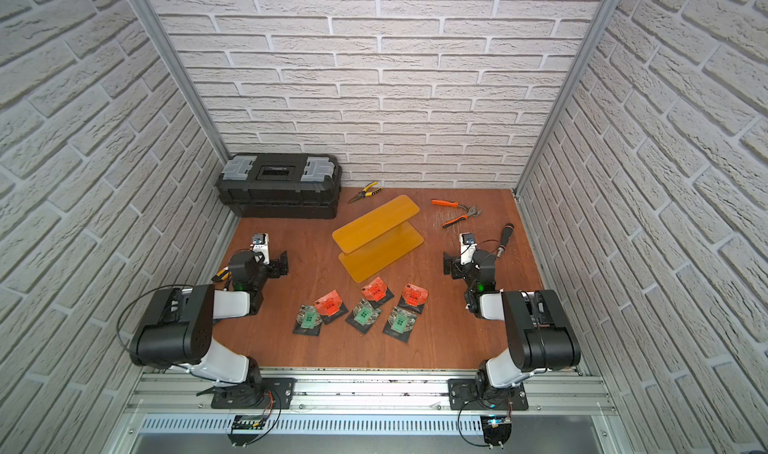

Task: Place the tea bags on the shelf by color
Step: Pick up the tea bag from the center of the board.

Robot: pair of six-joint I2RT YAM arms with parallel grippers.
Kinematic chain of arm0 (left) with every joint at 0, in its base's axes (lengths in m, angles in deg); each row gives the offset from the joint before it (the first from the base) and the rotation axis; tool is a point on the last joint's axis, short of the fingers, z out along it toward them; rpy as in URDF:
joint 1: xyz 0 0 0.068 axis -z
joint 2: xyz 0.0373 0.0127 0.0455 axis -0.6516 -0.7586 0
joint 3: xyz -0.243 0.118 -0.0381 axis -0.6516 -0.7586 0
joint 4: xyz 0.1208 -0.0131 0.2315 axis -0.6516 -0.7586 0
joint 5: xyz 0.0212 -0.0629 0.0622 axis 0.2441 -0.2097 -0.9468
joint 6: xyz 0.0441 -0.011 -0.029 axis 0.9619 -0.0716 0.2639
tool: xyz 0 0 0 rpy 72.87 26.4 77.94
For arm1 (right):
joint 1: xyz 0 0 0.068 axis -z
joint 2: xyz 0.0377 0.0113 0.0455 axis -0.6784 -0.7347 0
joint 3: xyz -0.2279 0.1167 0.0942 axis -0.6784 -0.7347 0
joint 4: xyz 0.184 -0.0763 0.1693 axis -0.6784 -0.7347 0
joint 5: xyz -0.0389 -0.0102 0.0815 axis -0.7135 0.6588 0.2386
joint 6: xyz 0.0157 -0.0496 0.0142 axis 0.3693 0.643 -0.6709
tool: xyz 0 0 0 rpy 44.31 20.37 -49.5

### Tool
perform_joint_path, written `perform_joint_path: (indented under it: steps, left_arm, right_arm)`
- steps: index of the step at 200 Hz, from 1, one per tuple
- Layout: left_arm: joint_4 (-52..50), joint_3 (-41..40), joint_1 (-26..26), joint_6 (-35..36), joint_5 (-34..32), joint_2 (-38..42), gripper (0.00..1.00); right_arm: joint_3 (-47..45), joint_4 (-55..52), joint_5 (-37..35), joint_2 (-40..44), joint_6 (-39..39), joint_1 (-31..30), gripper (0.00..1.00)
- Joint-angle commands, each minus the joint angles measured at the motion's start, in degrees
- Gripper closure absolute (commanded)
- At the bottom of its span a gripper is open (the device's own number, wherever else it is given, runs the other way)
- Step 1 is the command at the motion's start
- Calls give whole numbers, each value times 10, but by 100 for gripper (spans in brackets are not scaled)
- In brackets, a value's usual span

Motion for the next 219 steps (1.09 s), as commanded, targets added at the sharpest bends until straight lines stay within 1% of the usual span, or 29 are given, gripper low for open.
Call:
perform_joint_path:
  steps: [1,62,90,105,119,139,150,175,199,219]
  left_arm:
    - [16,4,1,4,-1,2,1]
    - [15,5,1,4,-1,2,2]
    - [14,5,-4,1,10,1,1]
    - [18,3,-1,2,-3,4,1]
    - [-17,12,22,11,-56,27,2]
    - [-127,41,49,16,-103,92,2]
    - [-172,50,56,7,-113,127,1]
    - [-254,52,59,-72,-125,224,2]
    - [-402,87,56,-207,-180,299,1]
    - [-481,100,51,-272,-163,345,2]
  right_arm:
    - [-4,27,5,12,2,0,1]
    - [-4,27,5,12,2,0,1]
    - [-5,27,5,12,3,0,1]
    - [-8,29,1,21,1,0,1]
    - [6,-21,-2,53,2,-2,1]
    - [69,-194,-27,113,-27,-2,1]
    - [95,-260,-30,137,-50,-2,0]
    - [119,-353,-14,198,-103,-5,1]
    - [155,-466,7,240,-172,-9,1]
    - [178,-541,26,259,-216,-22,1]
